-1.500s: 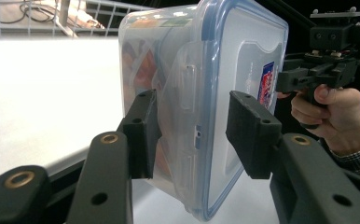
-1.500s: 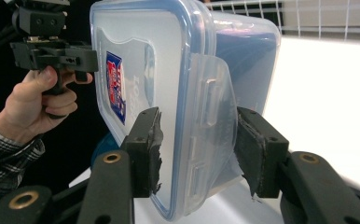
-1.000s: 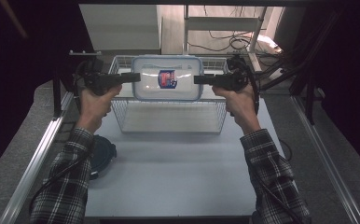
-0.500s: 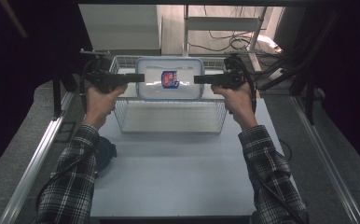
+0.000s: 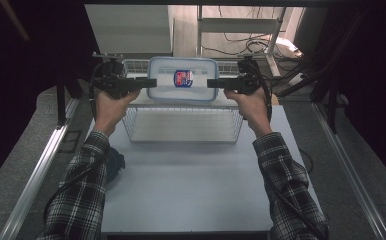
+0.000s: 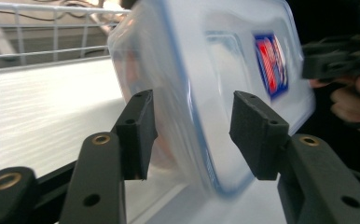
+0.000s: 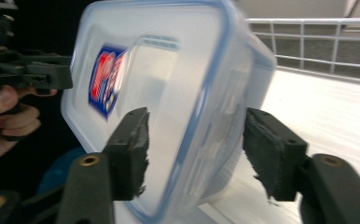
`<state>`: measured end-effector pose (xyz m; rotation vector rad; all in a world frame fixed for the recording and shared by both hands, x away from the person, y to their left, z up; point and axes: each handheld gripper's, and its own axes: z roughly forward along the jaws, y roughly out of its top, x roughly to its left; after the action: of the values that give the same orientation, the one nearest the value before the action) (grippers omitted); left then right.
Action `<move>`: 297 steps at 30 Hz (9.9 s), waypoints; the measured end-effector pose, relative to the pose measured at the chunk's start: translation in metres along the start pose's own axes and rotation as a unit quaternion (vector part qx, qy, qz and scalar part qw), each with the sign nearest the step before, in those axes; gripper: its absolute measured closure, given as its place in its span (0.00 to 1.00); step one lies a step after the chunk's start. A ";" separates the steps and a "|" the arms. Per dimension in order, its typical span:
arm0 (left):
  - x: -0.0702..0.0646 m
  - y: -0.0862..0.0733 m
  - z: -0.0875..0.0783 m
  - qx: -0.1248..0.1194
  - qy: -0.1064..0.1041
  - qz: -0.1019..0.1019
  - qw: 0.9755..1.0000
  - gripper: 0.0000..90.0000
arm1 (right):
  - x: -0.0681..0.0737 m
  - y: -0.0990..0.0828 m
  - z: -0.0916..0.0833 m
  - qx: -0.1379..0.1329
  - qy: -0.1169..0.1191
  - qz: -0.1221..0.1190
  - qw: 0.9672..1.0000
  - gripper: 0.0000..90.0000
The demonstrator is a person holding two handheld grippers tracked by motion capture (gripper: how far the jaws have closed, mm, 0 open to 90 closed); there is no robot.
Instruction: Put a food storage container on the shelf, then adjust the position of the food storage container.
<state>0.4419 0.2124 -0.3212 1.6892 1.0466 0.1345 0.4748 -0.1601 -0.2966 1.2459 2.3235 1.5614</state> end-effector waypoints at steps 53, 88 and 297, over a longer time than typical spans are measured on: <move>-0.020 -0.013 -0.008 -0.041 0.029 0.014 0.999 0.44 | 0.014 -0.002 0.001 -0.014 -0.049 -0.063 0.997 0.41; -0.083 -0.172 -0.021 0.025 -0.011 0.106 0.994 0.10 | 0.059 -0.128 -0.027 -0.003 -0.009 -0.186 0.983 0.02; -0.045 -0.269 -0.023 0.091 0.064 0.035 0.993 0.21 | 0.008 -0.275 -0.030 0.089 -0.087 -0.144 0.982 0.06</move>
<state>0.2496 0.2033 -0.5153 1.9035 1.1221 0.2017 0.2968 -0.2187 -0.5003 0.9754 2.4388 1.1306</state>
